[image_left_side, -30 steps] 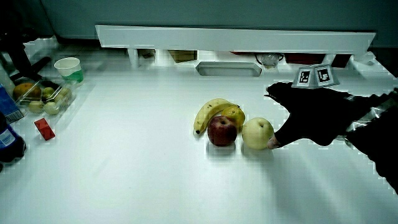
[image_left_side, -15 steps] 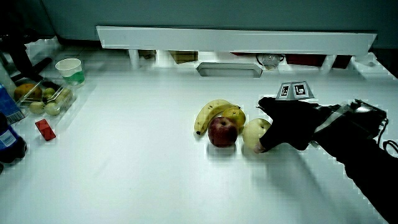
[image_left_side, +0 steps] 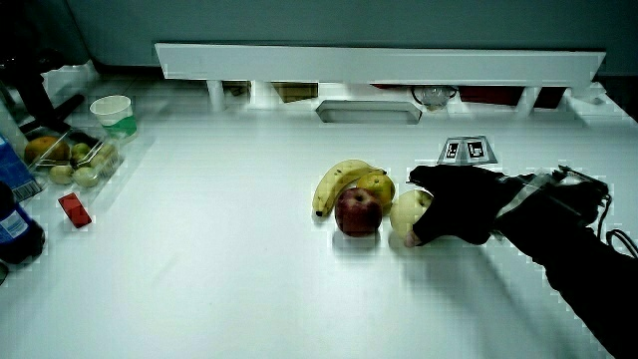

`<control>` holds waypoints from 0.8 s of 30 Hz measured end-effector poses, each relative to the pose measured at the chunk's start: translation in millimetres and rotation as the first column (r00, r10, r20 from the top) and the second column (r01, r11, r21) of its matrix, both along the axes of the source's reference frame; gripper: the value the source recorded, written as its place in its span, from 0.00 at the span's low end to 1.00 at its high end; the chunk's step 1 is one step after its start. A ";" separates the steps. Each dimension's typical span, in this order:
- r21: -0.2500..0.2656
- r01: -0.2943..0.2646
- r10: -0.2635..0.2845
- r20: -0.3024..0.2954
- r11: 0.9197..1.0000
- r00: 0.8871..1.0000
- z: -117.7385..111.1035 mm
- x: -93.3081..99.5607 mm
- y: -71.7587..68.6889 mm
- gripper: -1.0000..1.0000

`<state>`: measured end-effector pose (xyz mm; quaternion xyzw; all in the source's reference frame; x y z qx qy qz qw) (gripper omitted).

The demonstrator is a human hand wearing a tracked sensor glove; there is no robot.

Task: Pick pear no leg

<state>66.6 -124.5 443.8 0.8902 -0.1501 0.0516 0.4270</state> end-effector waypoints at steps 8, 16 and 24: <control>0.081 -0.010 0.009 0.013 0.997 1.000 -3.6 2.1 0.6 1.00; 0.106 0.005 -0.007 0.018 0.994 1.000 -9.1 2.3 3.4 1.00; 0.145 0.059 -0.063 0.019 0.988 0.998 -41.5 4.2 9.7 1.00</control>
